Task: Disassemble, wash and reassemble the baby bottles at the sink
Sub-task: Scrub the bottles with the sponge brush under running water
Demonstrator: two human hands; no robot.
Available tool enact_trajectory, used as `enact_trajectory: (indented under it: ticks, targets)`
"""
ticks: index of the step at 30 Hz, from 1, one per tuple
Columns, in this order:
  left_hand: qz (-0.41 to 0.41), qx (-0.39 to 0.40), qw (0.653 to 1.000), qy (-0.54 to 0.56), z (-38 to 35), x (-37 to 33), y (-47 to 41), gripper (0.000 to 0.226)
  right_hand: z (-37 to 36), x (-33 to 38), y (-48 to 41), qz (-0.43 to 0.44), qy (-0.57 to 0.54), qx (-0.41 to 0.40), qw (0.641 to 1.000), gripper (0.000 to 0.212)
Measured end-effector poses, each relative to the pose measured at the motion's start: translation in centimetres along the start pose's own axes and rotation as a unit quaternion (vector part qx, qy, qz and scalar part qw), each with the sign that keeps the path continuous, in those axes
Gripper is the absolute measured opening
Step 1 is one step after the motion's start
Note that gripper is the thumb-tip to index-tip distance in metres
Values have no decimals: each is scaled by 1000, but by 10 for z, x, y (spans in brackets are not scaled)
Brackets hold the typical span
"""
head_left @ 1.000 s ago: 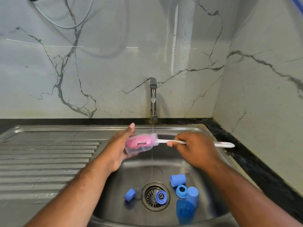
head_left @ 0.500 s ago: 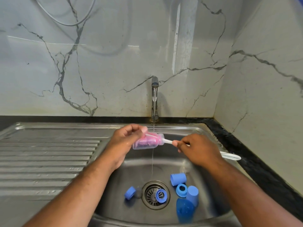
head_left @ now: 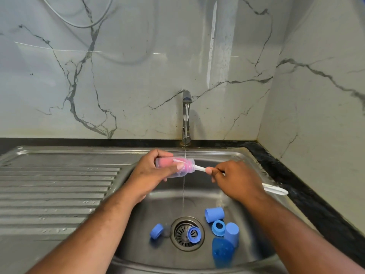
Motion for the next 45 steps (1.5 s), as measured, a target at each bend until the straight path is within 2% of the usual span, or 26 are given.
enact_trajectory:
  ticks: [2,5,8,12,17,22,26,31,34,35,39,41,43,45]
  targets:
    - [-17,-9,1000,-13,4,4,-1,55,-1,1,0,4,-13,7,1000,46]
    - [-19,-37,999,4,10,3,-3,28,5,2,0,70,-35,-24,997,38]
    - [-3,-74,997,8,14,3,-6,32,19,5,2,143,-53,-49,987,30]
    - [50,-119,991,18,27,3,-7,31,35,2,3,149,-64,-49,986,28]
    - [50,-71,996,6,-4,-6,6,24,11,16,8,188,-81,0,979,34]
    - [65,-126,989,41,25,-4,-4,27,35,-1,2,121,-97,-10,988,30]
    - [53,-67,996,11,-3,-2,1,27,15,18,11,167,-59,1,984,37]
    - [83,-133,987,47,23,7,-9,27,37,-2,4,109,-84,-35,990,33]
    - [64,-71,995,-3,-3,5,-3,28,18,16,13,174,-57,-15,983,46]
    - [69,-75,995,-4,-6,5,-3,27,15,20,15,184,-50,-18,982,46]
    - [130,-134,980,73,21,14,-11,28,42,-1,8,132,-66,-78,986,28]
    - [141,-95,982,77,10,15,-7,30,35,6,10,157,-67,-87,981,26]
    - [131,-42,988,70,-9,13,-4,33,19,21,15,218,-55,-79,971,29]
    - [141,-50,987,63,-5,13,-6,33,24,14,12,200,-56,-83,975,28]
Point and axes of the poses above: each hand's wrist, its own y-axis away from the middle knuckle, its own z-axis out of the back of the hand, x = y × z, the point moved 2 cm from there along -y, towards the middle knuckle, and after that the axes turned 9 degrees about -y, right-handed, at the moved point
